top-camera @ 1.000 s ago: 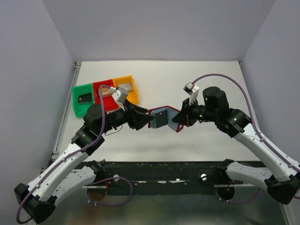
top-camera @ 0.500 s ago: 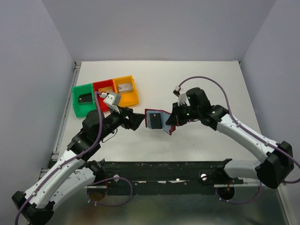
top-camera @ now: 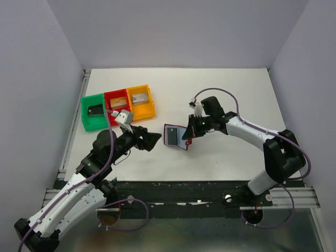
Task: Take the credit cards out of the card holder
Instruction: Open the card holder at the center of the board.
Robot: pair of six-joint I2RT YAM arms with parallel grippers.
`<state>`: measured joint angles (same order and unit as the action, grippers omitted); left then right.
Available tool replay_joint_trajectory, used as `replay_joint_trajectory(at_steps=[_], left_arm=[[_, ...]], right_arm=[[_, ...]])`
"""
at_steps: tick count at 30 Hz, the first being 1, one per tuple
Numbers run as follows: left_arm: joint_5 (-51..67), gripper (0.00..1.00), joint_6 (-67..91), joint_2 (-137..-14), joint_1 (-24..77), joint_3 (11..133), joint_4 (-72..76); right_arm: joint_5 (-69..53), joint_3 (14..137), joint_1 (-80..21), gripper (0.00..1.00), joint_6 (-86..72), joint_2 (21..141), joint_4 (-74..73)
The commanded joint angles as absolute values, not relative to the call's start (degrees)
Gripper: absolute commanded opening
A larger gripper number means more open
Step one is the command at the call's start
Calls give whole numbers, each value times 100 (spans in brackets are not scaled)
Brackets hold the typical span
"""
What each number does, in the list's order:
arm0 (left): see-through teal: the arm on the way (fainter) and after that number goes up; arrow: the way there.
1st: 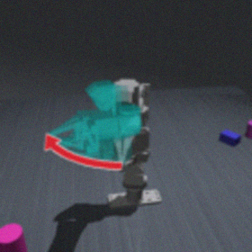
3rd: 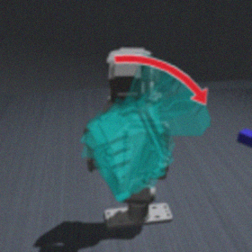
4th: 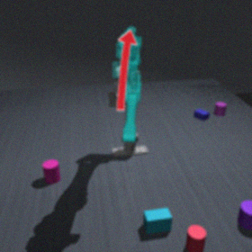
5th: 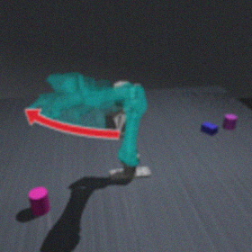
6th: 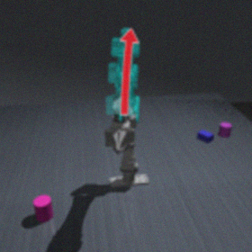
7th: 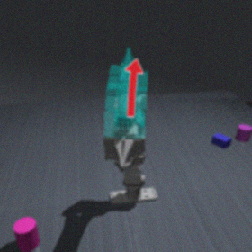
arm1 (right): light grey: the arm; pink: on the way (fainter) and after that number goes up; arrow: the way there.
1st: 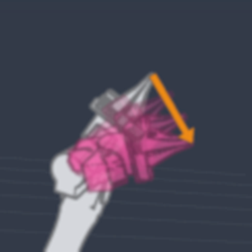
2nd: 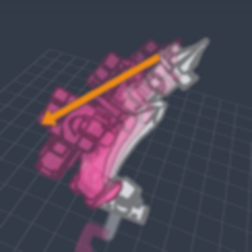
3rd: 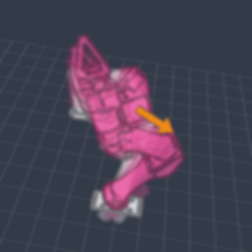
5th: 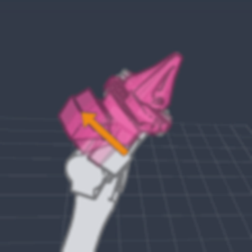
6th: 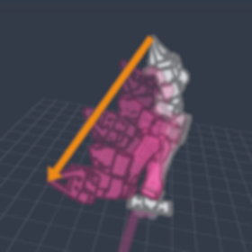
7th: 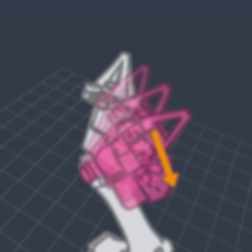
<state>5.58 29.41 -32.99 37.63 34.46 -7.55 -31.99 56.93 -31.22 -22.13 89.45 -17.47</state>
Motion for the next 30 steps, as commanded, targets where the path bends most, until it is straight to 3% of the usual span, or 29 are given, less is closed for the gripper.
replay_joint_trajectory(at_steps=[1,13,17,25,30], left_arm=[[817,91,3076,-3278,3779,3217,-519],[923,91,3059,-3533,3771,3155,-448],[975,91,3032,-3682,3779,3182,-413],[1046,91,3076,-3823,3771,3190,-395],[1020,91,3050,-3841,3771,3190,-422]], right_arm=[[-3735,5730,-3006,0,-2215,9298,-1459],[-3753,5888,-2795,1,-2136,9993,-1625],[-3630,5985,-2751,11,-2074,10160,-1801],[-3419,6073,-2663,41,-2066,10283,-1986],[-3138,6143,-2637,50,-2022,10266,-2162]])
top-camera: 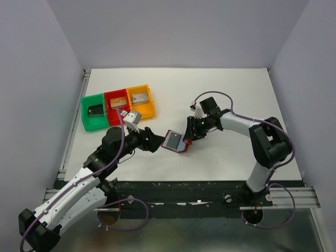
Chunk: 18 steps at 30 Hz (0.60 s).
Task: Take the credit cards out of the card holder
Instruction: Open the card holder at the center of the board.
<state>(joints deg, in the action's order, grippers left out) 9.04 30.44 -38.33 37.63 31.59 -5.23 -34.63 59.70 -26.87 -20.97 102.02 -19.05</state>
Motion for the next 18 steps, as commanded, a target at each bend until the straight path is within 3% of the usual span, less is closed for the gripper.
replay_joint_trajectory(at_steps=[1,11,18], left_arm=[[1028,91,3050,-3841,3771,3199,-422],[1055,91,3059,-3999,3771,3234,-431],[1011,91,3032,-4069,3771,3243,-448]], right_arm=[[-3068,6161,-2628,51,-2004,10257,-2206],[-1672,6284,-2610,57,-1819,10125,-2909],[-783,6372,-2610,64,-1916,9125,-3286]])
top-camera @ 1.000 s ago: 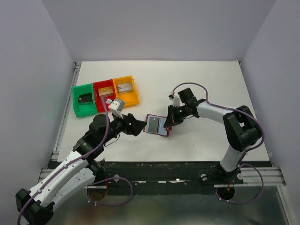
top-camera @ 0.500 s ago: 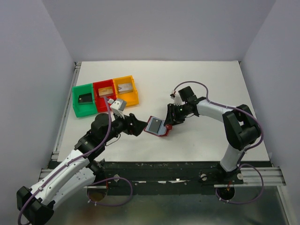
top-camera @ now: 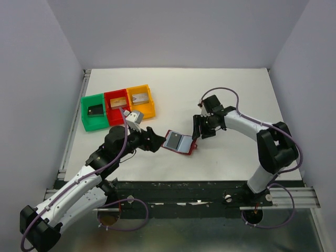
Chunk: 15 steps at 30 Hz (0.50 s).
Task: Take the credit cards out of the card holder
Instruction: Open the card holder at the center of the board.
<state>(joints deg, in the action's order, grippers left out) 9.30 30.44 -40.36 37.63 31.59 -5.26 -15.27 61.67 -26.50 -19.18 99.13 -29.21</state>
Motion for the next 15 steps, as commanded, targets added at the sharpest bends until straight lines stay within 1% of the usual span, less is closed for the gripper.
replay_joint_trajectory(at_steps=[1,4,7,10,12,15], left_arm=[[985,91,3032,-4078,3771,3243,-466],[792,91,3111,-4104,3771,3226,-475],[546,90,3199,-4087,3779,3147,-387],[501,89,3287,-4078,3771,3015,-220],[501,87,3331,-4043,3771,2936,-123],[492,84,3331,-3921,3771,2813,-36]], right_arm=[[-756,6433,-2610,64,-1951,8897,-3331],[-1228,6381,-2698,62,-2083,8220,-3060],[-1888,6223,-2987,53,-2153,7928,-2629],[-1846,6240,-3654,42,-1978,8138,-2523],[-1845,6223,-3927,35,-1977,8436,-2470],[-2004,6056,-4104,29,-2126,8806,-2163]])
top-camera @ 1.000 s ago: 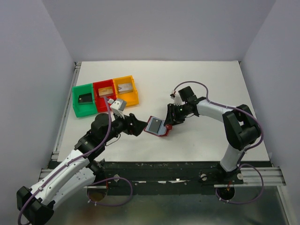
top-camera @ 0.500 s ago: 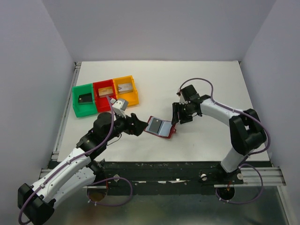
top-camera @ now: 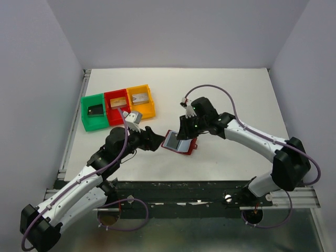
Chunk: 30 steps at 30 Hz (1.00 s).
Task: Take the credit cards out of the card holder
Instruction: Open the card holder at the center of the board.
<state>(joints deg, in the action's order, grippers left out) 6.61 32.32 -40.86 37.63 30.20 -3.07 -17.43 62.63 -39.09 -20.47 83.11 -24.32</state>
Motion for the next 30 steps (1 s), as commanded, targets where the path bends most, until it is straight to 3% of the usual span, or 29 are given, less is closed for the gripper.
replay_joint_trajectory(at_steps=[1,10,19,30], left_arm=[[492,82,3314,-3868,3771,2752,-35],[422,74,3410,-3585,3779,2329,518],[633,52,3577,-4078,3779,2452,571],[642,48,3604,-4157,3771,2435,536]], right_arm=[[-2013,6003,-4131,28,-2144,8920,-2101],[-2022,5582,-4201,27,-2048,9342,-2004],[-1583,5414,-4201,26,-1969,9694,-2171],[-1081,5502,-3894,27,-1749,9809,-2417]])
